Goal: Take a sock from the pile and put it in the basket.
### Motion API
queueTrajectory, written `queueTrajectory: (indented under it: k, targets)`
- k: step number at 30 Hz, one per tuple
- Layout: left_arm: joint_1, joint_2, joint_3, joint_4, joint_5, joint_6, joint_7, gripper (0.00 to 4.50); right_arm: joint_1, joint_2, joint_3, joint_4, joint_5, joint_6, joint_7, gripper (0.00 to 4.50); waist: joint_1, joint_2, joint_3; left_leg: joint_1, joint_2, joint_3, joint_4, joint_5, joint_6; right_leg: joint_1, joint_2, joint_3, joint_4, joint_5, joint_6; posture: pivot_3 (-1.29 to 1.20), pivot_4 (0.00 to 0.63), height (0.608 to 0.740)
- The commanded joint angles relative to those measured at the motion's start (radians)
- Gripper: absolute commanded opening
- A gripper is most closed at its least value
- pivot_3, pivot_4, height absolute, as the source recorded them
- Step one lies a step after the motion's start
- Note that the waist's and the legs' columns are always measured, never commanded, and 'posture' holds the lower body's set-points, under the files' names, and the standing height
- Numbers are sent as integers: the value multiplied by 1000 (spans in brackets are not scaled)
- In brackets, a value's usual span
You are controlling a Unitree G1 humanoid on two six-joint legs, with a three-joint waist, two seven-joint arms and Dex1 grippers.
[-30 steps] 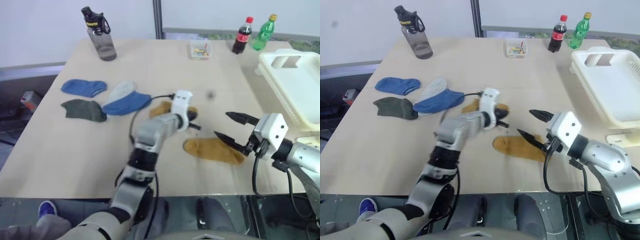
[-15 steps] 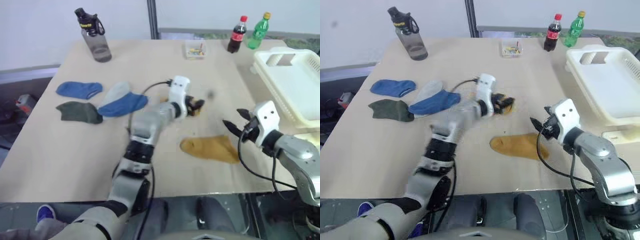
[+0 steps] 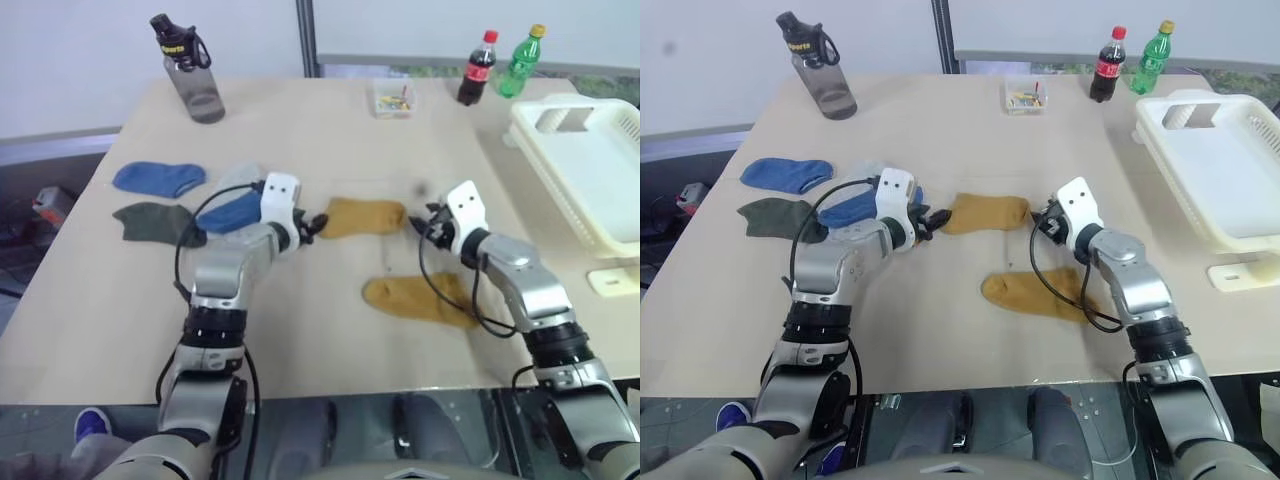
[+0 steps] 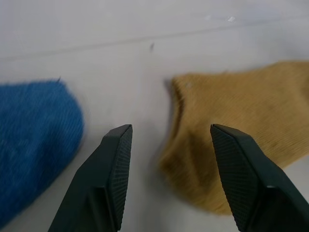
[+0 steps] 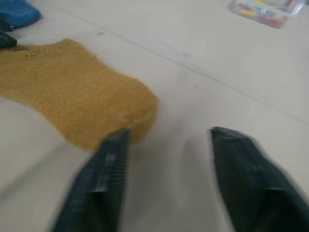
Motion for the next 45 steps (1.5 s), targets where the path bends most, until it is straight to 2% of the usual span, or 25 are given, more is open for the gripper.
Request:
queueTrajectory:
  k: [1, 5, 6, 9, 11, 14, 18, 21, 24, 31, 32, 36, 39, 42, 45]
  targets:
    - [12, -10, 16, 8, 7, -31, 19, 2795, -51, 41, -4, 104, -15, -71, 17, 666, -1, 0, 0, 0, 0, 0, 0, 0, 0, 0, 0, 0, 0, 0, 0, 0, 150, 740]
    - [18, -9, 44, 14, -22, -14, 2, 2795, -55, 62, -18, 80, 10, -46, 53, 666, -3, 0, 0, 0, 0, 0, 0, 0, 0, -1, 0, 0, 2, 0, 0, 0, 150, 740]
    - [19, -10, 51, 16, -30, -9, 1, 3330, -53, 61, -20, 73, 9, -43, 56, 600, -3, 0, 0, 0, 0, 0, 0, 0, 0, -1, 0, 1, 2, 0, 0, 0, 150, 740]
    - [18, -12, 51, 23, -41, 9, 1, 4448, -37, 55, -21, 39, 11, -36, 71, 600, -3, 0, 0, 1, 0, 1, 0, 0, 0, -1, 0, 1, 3, 0, 0, 0, 150, 740]
    - [14, -14, 50, 27, -46, 13, 4, 4448, -30, 54, -26, 20, 17, -27, 79, 600, -4, 1, 0, 2, 0, 1, 0, 0, 0, -1, 0, 2, 4, 0, 0, 0, 150, 740]
    - [12, -16, 44, 29, -45, 11, 3, 4500, -25, 50, -29, 5, 12, -19, 73, 1319, -4, 1, 0, 3, 0, 1, 0, -1, 1, -1, 0, 2, 6, 0, 0, 0, 150, 740]
    - [19, -4, 29, 37, -36, 12, -7, 4500, 2, 32, -45, -63, 16, 2, 67, 3046, -4, 1, 0, 4, 0, 2, 0, -2, 3, -1, 0, 3, 7, 0, 0, 0, 150, 740]
    - [25, 1, 14, 45, -28, 11, -9, 4500, 48, 10, -48, -144, 22, 14, 85, 3046, -4, 1, 0, 4, 0, 2, 0, -2, 3, -1, 0, 3, 7, 0, 0, 0, 150, 740]
    - [29, -11, -2, 52, -25, 0, -13, 3655, 101, -8, -46, -226, 36, 20, 104, 3084, -4, 1, -1, 4, 0, 3, 0, -2, 3, -1, 0, 4, 7, 0, 0, 0, 150, 740]
    - [22, -51, 28, 83, -63, -39, -56, 316, 218, -56, -61, -396, 53, 49, 121, 3084, 5, 1, -1, 4, -1, 2, 0, -2, 4, 0, -1, 2, 7, 0, 0, 0, 150, 740]
    - [20, -57, 52, 80, -86, -31, -64, 93, 232, -65, -62, -417, 55, 52, 123, 3084, 5, 1, -1, 4, -1, 1, 0, -2, 4, 1, -1, 2, 6, 0, 0, 0, 150, 740]
    - [-17, -55, 221, 23, -264, 77, -103, 93, 308, -119, -60, -515, 64, 36, 160, 3084, 2, 0, 0, 3, -1, 0, 0, -3, 4, 0, -1, 0, 5, 0, 0, 0, 150, 740]
    - [-49, 32, 302, -37, -349, 164, -131, 93, 361, -152, -78, -571, 62, 35, 159, 3084, -7, -1, 0, 2, 0, 1, 0, -2, 4, -1, -1, 1, 5, 0, 0, 0, 150, 740]
    - [-98, 155, 324, -90, -397, 230, -169, 93, 405, -171, -111, -617, 74, 44, 150, 3084, -6, -1, 1, 2, 1, 0, 0, -2, 4, -2, 0, 1, 6, 0, 0, 0, 150, 740]
    - [-225, 236, 330, -102, -467, 355, -179, 93, 439, -180, -148, -661, 87, 61, 135, 3084, 0, -2, 1, 2, 0, 0, 0, -2, 4, -1, 0, 1, 6, 0, 0, 0, 150, 740]
